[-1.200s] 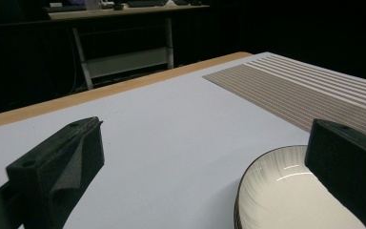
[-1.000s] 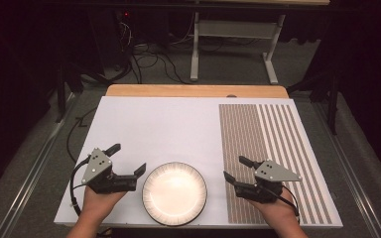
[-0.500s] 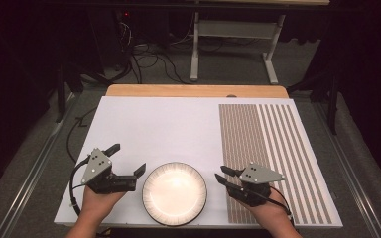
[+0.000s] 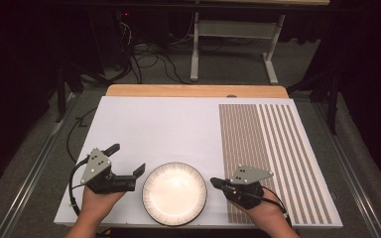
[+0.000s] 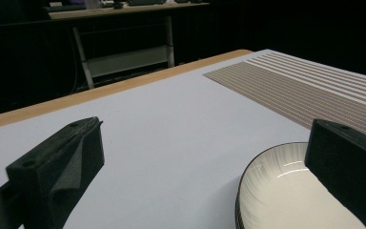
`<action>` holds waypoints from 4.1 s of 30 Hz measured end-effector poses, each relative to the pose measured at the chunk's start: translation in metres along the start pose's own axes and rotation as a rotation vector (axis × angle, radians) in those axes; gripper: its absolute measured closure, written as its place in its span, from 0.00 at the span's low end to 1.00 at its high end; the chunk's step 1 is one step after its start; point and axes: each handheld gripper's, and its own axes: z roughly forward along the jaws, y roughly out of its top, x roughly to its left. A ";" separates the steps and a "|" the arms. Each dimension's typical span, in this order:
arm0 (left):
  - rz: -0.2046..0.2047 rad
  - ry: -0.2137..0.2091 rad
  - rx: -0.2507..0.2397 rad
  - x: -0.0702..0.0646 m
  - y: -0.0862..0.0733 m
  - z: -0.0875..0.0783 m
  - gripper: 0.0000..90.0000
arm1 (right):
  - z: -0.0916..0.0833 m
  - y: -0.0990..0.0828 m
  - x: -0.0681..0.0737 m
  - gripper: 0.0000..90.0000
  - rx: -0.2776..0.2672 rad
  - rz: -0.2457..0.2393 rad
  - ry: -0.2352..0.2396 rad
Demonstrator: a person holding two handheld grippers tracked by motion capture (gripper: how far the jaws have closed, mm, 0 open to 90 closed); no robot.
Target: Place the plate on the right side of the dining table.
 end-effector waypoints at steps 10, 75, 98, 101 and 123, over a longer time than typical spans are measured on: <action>-0.002 0.004 -0.008 0.000 0.000 -0.001 0.00 | 0.009 -0.001 0.007 1.00 0.088 -0.032 0.072; -0.035 0.014 -0.025 0.007 0.001 -0.006 0.00 | 0.038 0.006 0.025 1.00 0.184 -0.077 0.127; -0.049 0.010 -0.022 0.010 0.000 -0.007 0.00 | 0.056 0.010 0.034 1.00 0.188 -0.109 0.160; -0.047 0.009 -0.018 0.010 0.000 -0.007 0.00 | 0.058 0.011 0.035 1.00 0.194 -0.108 0.161; -0.089 -0.048 0.143 0.019 0.018 0.002 0.00 | 0.060 0.012 0.039 1.00 0.195 -0.113 0.143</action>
